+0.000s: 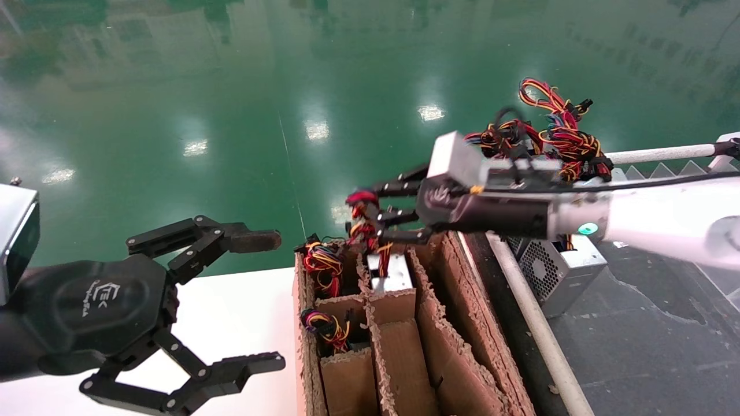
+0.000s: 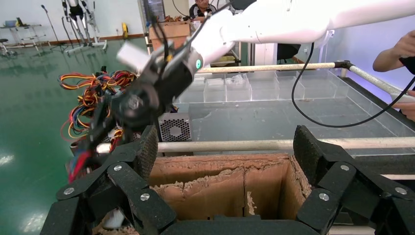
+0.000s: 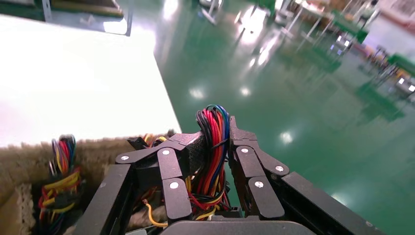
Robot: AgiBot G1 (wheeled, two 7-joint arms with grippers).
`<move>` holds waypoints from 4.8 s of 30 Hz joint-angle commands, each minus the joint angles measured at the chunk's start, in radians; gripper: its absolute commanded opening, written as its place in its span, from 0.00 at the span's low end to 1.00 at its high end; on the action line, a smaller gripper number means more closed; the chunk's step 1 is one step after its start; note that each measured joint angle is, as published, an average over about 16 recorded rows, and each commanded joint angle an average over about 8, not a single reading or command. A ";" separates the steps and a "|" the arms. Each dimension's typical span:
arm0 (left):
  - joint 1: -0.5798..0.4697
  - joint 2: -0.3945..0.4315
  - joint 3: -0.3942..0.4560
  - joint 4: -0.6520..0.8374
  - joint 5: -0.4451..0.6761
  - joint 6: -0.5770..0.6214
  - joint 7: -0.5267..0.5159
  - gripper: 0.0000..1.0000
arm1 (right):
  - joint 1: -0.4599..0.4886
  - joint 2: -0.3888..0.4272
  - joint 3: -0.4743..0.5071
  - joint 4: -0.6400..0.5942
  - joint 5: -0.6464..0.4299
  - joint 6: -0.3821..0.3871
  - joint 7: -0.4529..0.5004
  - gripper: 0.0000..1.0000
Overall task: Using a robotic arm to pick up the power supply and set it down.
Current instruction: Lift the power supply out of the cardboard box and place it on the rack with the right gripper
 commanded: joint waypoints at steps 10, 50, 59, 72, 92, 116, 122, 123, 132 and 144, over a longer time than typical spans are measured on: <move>0.000 0.000 0.000 0.000 0.000 0.000 0.000 1.00 | 0.109 0.093 0.058 0.006 0.086 -0.082 0.143 0.00; 0.000 0.000 0.000 0.000 0.000 0.000 0.000 1.00 | 0.382 0.653 0.041 -0.241 0.026 0.116 0.275 0.00; 0.000 0.000 0.000 0.000 0.000 0.000 0.000 1.00 | 0.288 0.688 0.042 -0.289 0.021 0.034 0.302 0.00; 0.000 0.000 0.000 0.000 0.000 0.000 0.000 1.00 | 0.224 0.649 0.049 -0.251 0.019 -0.073 0.349 0.00; 0.000 0.000 0.001 0.000 0.000 0.000 0.000 1.00 | 0.171 0.538 0.042 -0.204 0.006 -0.032 0.344 0.00; 0.000 0.000 0.001 0.000 -0.001 0.000 0.000 1.00 | 0.143 0.452 0.042 -0.203 0.005 0.048 0.364 0.83; 0.000 0.000 0.001 0.000 -0.001 0.000 0.000 1.00 | 0.136 0.455 0.041 -0.203 0.004 0.049 0.369 1.00; 0.000 0.000 0.001 0.000 -0.001 0.000 0.000 1.00 | 0.135 0.457 0.041 -0.203 0.004 0.050 0.370 1.00; 0.000 0.000 0.001 0.000 -0.001 0.000 0.000 1.00 | 0.128 0.472 0.036 -0.204 -0.002 0.065 0.376 1.00; 0.000 0.000 0.001 0.000 -0.001 0.000 0.000 1.00 | 0.146 0.510 0.046 -0.195 0.012 0.025 0.396 1.00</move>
